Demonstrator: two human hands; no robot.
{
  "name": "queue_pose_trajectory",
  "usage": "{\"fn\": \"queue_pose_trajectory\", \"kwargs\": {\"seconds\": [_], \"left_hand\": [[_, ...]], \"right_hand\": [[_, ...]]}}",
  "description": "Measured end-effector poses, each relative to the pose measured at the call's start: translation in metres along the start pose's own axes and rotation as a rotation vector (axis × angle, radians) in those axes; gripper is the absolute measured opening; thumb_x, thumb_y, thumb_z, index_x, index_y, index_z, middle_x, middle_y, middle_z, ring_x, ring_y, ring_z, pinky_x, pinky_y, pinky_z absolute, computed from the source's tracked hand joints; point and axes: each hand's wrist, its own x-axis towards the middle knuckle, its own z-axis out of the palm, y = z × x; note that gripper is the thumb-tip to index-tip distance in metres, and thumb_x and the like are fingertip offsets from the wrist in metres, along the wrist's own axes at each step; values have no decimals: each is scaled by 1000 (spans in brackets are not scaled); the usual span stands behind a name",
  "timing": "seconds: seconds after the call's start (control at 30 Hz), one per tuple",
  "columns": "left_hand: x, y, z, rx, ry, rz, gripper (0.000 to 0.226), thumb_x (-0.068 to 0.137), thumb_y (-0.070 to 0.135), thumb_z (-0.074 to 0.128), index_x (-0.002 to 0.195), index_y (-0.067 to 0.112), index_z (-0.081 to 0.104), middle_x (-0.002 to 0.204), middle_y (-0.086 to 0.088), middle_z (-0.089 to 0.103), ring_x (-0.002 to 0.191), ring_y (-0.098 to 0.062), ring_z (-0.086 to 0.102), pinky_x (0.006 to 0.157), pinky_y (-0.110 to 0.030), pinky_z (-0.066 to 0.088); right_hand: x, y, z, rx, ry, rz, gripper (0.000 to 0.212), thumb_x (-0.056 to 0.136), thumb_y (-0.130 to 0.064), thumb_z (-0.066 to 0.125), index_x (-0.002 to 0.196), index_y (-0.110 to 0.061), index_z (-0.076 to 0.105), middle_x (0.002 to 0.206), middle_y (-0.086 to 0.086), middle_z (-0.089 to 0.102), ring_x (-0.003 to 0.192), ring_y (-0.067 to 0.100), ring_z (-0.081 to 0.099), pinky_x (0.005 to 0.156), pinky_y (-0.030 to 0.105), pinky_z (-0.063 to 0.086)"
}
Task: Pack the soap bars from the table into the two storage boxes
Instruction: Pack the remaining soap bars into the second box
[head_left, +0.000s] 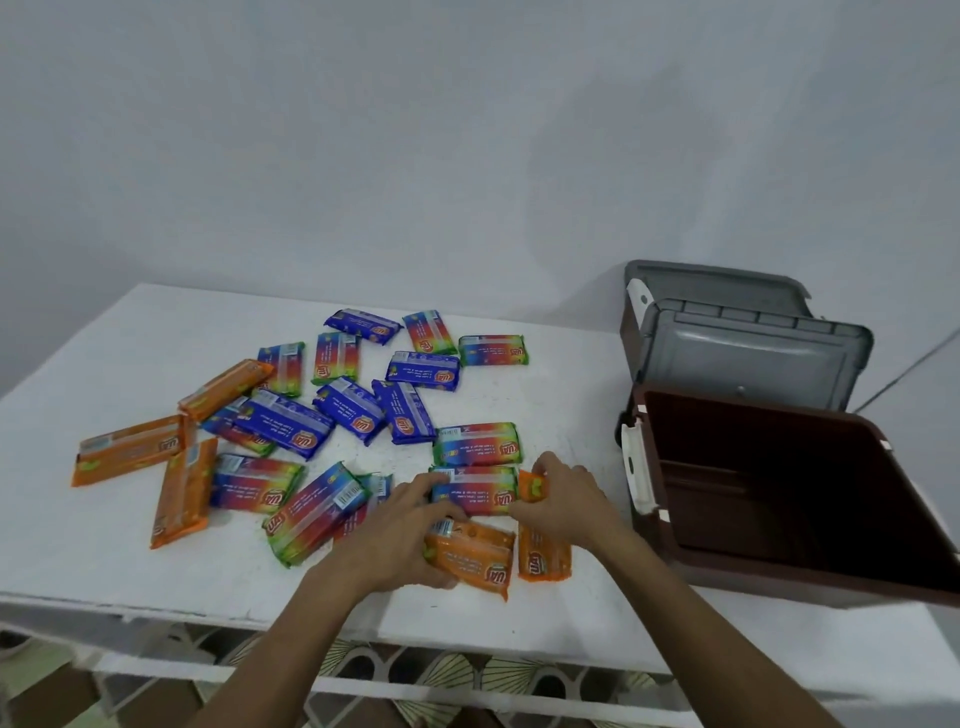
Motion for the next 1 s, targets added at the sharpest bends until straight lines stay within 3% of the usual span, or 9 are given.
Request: {"fn": "queue_pose_trajectory", "kwargs": {"seconds": [0.13, 0.23, 0.33, 0.43, 0.53, 0.67, 0.8, 0.9, 1.0], "left_hand": [[-1, 0, 2, 3, 8, 7, 70, 67, 61, 74, 126, 38, 45, 155, 13, 9, 137, -13, 25, 111, -42, 34], [-3, 0, 6, -4, 43, -3, 69, 64, 66, 70, 121, 36, 45, 151, 13, 13, 135, -12, 24, 111, -41, 32], [-5, 0, 3, -141, 33, -47, 66, 58, 69, 70, 111, 36, 49, 137, 16, 23, 128, -7, 29, 111, -37, 31], [-10, 4, -12, -463, -35, -139, 58, 62, 54, 78, 108, 30, 53, 123, 11, 45, 108, -7, 55, 91, -25, 51], [-12, 10, -24, -724, -39, -197, 55, 64, 54, 78, 107, 24, 61, 107, 2, 63, 94, -12, 63, 76, -22, 53], [-7, 30, -41, -981, 55, -191, 84, 40, 73, 74, 112, 31, 64, 107, 5, 69, 102, -17, 64, 79, -23, 49], [14, 59, -56, -1071, 112, -215, 106, 21, 88, 69, 114, 38, 58, 115, 4, 65, 98, -13, 67, 75, -21, 51], [33, 86, -66, -1122, 62, -191, 107, 28, 89, 69, 118, 33, 60, 115, 1, 72, 101, -15, 70, 85, -30, 52], [53, 120, -72, -1195, 56, -154, 75, 57, 78, 65, 112, 27, 60, 104, 3, 75, 98, -16, 71, 84, -31, 51]], "right_hand": [[-19, -8, -28, 297, -14, -128, 42, 90, -34, 68, 126, -28, 48, 105, -14, 54, 98, 12, 59, 75, 24, 53], [-28, -8, -49, 536, 7, -187, 23, 88, -20, 70, 108, -12, 61, 95, -4, 61, 88, 10, 61, 77, 26, 53], [-33, -4, -70, 761, -9, -211, 21, 85, -14, 73, 99, -3, 63, 92, 5, 64, 88, 14, 64, 81, 26, 55], [-37, 1, -87, 1035, -78, -210, 21, 77, -11, 76, 90, -3, 62, 93, 10, 65, 91, 20, 69, 82, 28, 57], [-41, 8, -98, 1197, -141, -164, 22, 73, -18, 74, 82, -8, 57, 95, 12, 64, 95, 25, 68, 79, 33, 59], [-45, 27, -110, 1384, -232, -11, 43, 75, -24, 73, 111, -2, 62, 112, 21, 69, 95, 34, 69, 81, 41, 59], [-48, 51, -127, 1502, -442, -126, 73, 71, -23, 71, 136, 2, 49, 130, 32, 57, 105, 36, 64, 89, 40, 55], [-45, 68, -138, 1415, -361, -217, 90, 59, -21, 85, 139, -9, 45, 121, 28, 63, 99, 36, 64, 84, 44, 55], [-44, 85, -149, 1304, -180, -229, 102, 57, -16, 90, 140, -42, 39, 112, 23, 66, 95, 35, 66, 78, 47, 55]]}}
